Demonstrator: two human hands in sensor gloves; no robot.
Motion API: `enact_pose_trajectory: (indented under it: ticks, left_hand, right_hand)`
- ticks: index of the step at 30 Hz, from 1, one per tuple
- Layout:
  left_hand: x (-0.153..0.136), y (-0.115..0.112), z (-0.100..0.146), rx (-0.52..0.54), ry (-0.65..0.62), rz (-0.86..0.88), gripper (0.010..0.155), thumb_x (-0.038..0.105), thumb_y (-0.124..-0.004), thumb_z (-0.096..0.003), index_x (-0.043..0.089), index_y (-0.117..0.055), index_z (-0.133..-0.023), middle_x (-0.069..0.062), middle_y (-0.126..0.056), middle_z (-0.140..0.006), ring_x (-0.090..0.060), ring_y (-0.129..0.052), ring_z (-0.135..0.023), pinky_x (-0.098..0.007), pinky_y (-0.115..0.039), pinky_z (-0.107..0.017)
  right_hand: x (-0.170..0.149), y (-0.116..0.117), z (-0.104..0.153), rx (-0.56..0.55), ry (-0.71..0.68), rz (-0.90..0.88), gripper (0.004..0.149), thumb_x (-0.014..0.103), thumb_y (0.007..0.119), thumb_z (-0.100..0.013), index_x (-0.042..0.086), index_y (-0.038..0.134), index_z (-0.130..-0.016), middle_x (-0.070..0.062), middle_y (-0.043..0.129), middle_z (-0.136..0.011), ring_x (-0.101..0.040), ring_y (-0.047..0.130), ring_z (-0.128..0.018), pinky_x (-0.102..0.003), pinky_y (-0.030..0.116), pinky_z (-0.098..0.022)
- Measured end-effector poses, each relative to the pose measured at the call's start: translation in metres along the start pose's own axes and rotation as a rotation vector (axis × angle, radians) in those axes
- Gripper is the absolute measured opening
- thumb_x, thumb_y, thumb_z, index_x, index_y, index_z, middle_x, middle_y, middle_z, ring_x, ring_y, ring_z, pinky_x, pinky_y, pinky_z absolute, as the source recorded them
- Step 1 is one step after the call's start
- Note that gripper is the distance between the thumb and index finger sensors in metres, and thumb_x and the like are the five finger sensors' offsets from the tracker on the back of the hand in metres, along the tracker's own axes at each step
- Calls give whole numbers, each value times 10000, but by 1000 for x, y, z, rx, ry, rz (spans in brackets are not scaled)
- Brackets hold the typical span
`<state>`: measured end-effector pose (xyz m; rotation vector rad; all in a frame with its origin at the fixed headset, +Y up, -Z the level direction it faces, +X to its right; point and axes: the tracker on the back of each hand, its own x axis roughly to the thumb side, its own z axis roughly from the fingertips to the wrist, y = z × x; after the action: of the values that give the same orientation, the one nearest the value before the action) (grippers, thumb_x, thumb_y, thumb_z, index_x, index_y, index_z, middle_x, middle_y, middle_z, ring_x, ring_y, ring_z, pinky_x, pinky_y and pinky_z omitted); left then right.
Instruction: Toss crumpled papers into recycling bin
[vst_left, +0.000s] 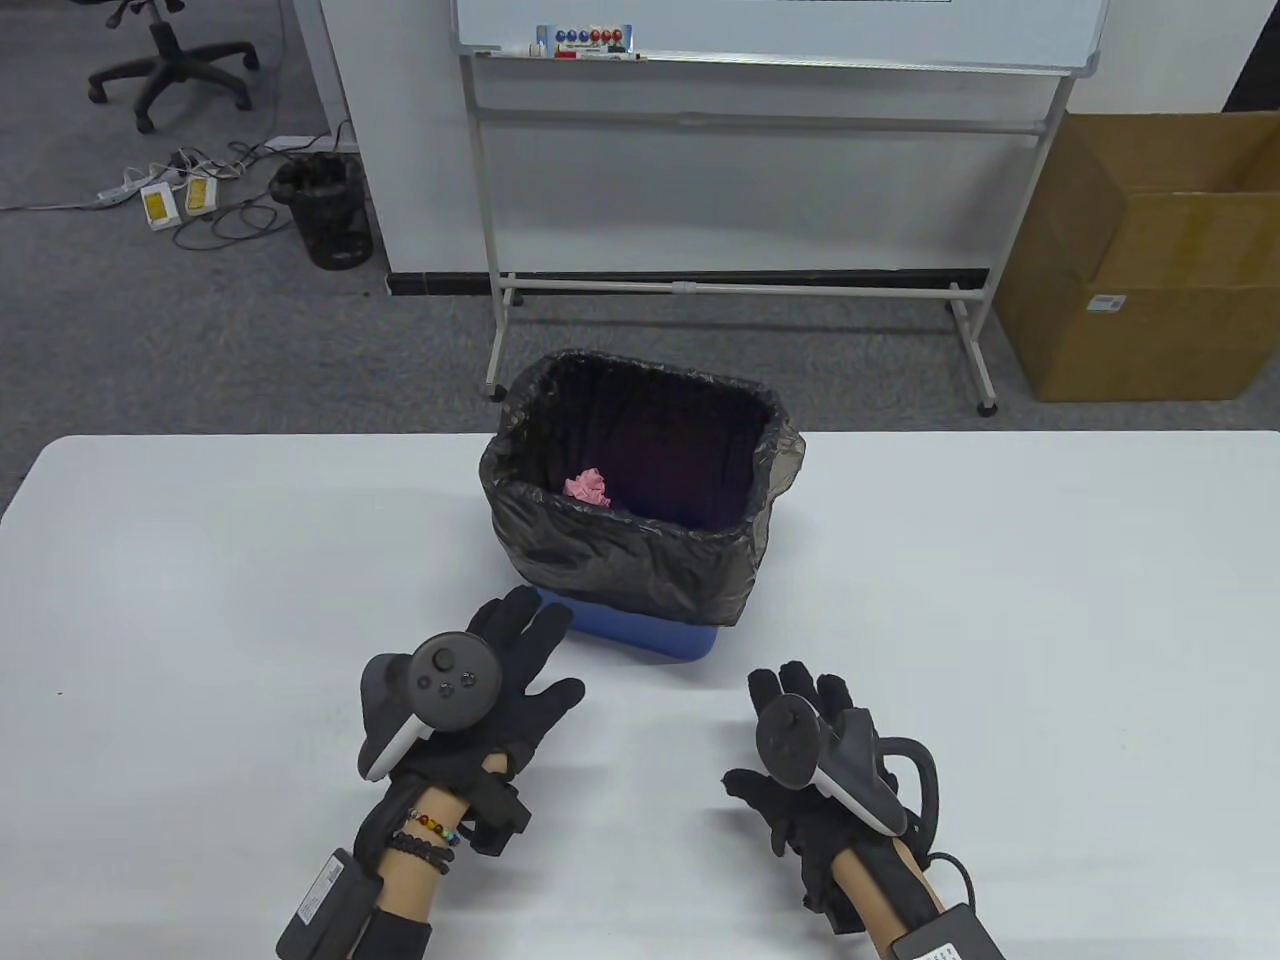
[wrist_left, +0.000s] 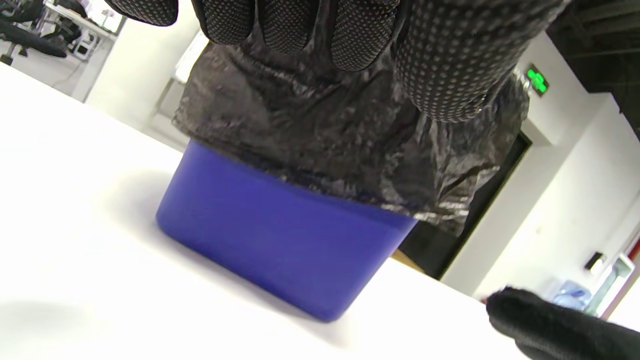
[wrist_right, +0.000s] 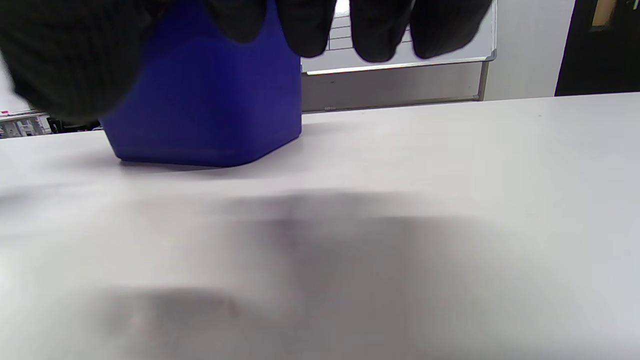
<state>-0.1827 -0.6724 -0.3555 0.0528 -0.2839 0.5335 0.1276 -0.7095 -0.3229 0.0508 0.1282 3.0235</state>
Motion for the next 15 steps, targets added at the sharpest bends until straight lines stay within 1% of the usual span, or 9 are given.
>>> enact_pose_trajectory:
  ticks: [2, 4, 7, 9, 15]
  left_hand:
    - [-3, -7, 1, -3, -1, -9, 726, 495, -829, -465, 254, -570, -1099, -128, -429, -1231, -445, -445, -1120, -663, -474, -748]
    - [-7, -14, 2, -39, 2, -34, 736, 505, -825, -464, 253, -559, -1102, -127, -416, -1234, -448, -433, -1121, -665, -466, -749]
    - [-14, -25, 4, -43, 3, -71, 740, 510, -822, -462, 251, -555, -1102, -128, -422, -1230, -447, -437, -1119, -666, -468, -747]
    - [-19, -33, 4, -87, 3, -64, 751, 513, -823, -459, 246, -547, -1104, -134, -406, -1231, -452, -420, -1117, -670, -452, -745]
    - [-26, -45, 7, -133, 9, -94, 781, 526, -822, -453, 238, -517, -1112, -141, -377, -1231, -461, -390, -1116, -685, -425, -737]
  right_hand:
    - [0, 0, -1, 1, 0, -3, 954, 653, 810, -311, 346, 364, -1096, -20, 409, -1205, -395, 466, -1124, -562, 513, -763]
    - [0, 0, 0, 2, 0, -3, 954, 654, 809, -310, 347, 363, -1095, -19, 408, -1206, -400, 464, -1123, -562, 512, -764]
    - [-1, 0, -1, -2, 2, -5, 954, 654, 809, -310, 348, 362, -1095, -15, 408, -1206, -396, 466, -1123, -562, 511, -764]
    - [-2, 1, -2, -4, 4, -8, 952, 652, 811, -310, 348, 364, -1094, -15, 410, -1205, -398, 467, -1123, -564, 510, -764]
    - [-2, 4, -3, 0, 10, 4, 952, 653, 808, -309, 347, 365, -1094, -19, 412, -1204, -395, 469, -1122, -562, 511, -764]
